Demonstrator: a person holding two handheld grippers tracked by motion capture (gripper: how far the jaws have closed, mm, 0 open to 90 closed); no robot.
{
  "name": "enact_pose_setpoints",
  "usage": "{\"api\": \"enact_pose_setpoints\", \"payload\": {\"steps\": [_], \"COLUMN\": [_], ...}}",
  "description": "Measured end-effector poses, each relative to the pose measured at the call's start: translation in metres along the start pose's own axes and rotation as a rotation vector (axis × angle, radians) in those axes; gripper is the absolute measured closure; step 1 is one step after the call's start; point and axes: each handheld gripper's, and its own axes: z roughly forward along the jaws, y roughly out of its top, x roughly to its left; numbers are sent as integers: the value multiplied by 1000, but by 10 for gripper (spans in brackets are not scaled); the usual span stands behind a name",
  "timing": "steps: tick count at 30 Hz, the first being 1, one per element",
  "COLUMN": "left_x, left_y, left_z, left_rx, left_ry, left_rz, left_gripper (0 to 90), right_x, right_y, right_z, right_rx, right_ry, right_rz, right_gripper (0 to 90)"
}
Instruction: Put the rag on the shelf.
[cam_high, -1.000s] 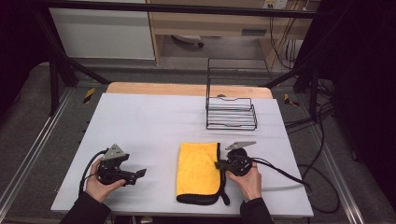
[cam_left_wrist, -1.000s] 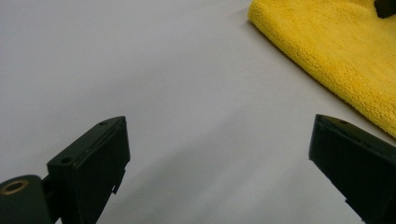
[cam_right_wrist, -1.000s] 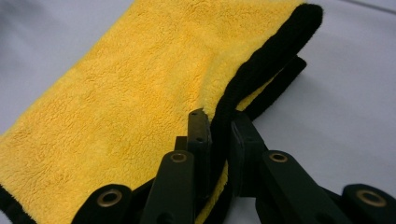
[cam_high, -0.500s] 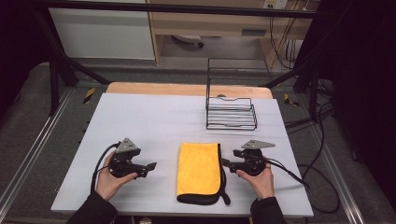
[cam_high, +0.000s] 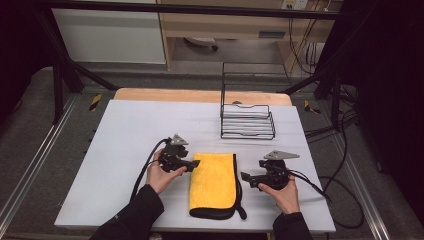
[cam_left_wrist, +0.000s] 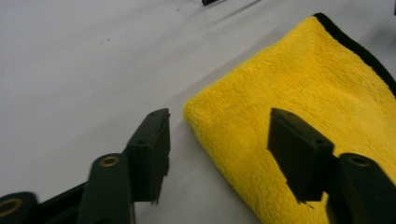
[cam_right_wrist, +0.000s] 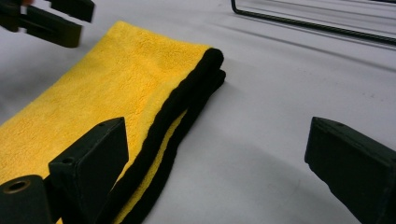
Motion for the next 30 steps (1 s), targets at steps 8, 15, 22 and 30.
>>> {"api": "enact_pose_setpoints", "payload": {"steps": [8, 15, 22, 30], "left_x": [3, 8, 9, 6], "left_y": [0, -3, -5, -5], "left_z": [19, 20, 19, 21], "left_rx": [63, 66, 72, 73], "left_ry": [-2, -37, -61, -44], "left_rz": [-20, -57, -54, -15], "left_gripper": [592, 700, 799, 796], "right_x": [0, 7, 6, 12], "right_y": [5, 18, 20, 20], "right_z": [4, 31, 53, 60], "right_rx": [-21, 7, 62, 84], "right_ry": [-9, -8, -24, -16], "right_rz": [23, 35, 54, 58], "right_gripper": [118, 258, 424, 574]}}
